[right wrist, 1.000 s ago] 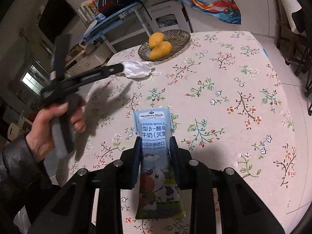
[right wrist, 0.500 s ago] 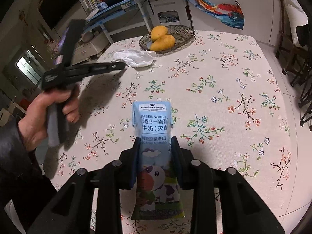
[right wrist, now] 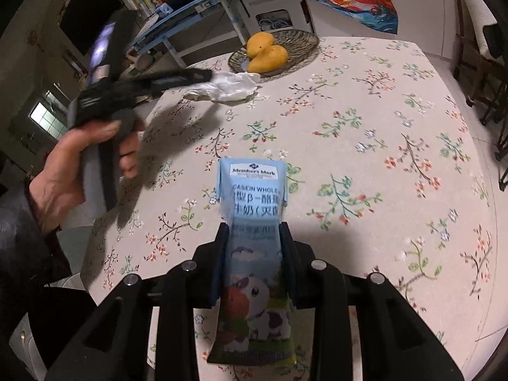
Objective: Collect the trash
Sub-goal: 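Grasp the white tissue by the mango plate with the left tool while the right tool holds the carton, then carry the carton and tissue over the yellow basin with both tools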
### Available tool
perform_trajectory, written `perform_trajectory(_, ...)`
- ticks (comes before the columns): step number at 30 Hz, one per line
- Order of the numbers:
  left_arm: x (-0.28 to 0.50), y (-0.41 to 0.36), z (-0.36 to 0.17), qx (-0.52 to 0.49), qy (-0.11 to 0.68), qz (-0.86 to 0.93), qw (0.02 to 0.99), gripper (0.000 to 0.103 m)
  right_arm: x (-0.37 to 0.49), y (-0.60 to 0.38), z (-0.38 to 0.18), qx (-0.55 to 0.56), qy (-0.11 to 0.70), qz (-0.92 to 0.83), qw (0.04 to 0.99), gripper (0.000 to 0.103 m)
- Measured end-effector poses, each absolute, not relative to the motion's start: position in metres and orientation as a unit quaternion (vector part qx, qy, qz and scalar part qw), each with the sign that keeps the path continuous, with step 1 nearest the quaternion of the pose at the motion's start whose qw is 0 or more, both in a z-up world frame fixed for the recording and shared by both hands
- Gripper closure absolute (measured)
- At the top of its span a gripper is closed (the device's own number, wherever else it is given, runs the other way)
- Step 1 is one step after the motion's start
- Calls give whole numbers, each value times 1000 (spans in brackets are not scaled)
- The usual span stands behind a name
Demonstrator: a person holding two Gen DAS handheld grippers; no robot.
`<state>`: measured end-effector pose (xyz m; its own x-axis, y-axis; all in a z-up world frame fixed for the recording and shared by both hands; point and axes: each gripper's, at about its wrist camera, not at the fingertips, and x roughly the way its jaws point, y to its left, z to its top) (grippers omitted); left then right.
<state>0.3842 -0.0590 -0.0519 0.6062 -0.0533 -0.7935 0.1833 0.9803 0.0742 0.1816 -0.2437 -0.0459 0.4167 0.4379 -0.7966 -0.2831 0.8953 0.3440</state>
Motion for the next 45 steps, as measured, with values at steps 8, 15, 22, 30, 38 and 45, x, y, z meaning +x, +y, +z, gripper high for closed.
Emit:
perform_trajectory(8, 400, -54, -70, 21, 462, -71, 884, 95, 183, -241, -46, 69, 496, 222, 837, 71)
perform_trajectory(15, 338, -33, -39, -12, 428, -91, 899, 96, 174, -244, -42, 83, 481, 218, 845, 72)
perform_trajectory(22, 233, -12, -24, -39, 418, -90, 903, 96, 159, -257, -30, 155, 457, 223, 847, 72)
perform_trajectory(30, 156, -3, -9, -48, 397, -81, 913, 96, 121, -264, -14, 199, 420, 222, 857, 72)
perform_trajectory(38, 110, -16, 0, -27, 376, -79, 923, 96, 82, -273, -4, 233, 380, 221, 868, 72)
perform_trajectory(45, 75, -26, -1, -12, 368, -79, 926, 96, 53, -280, -8, 260, 366, 226, 864, 72)
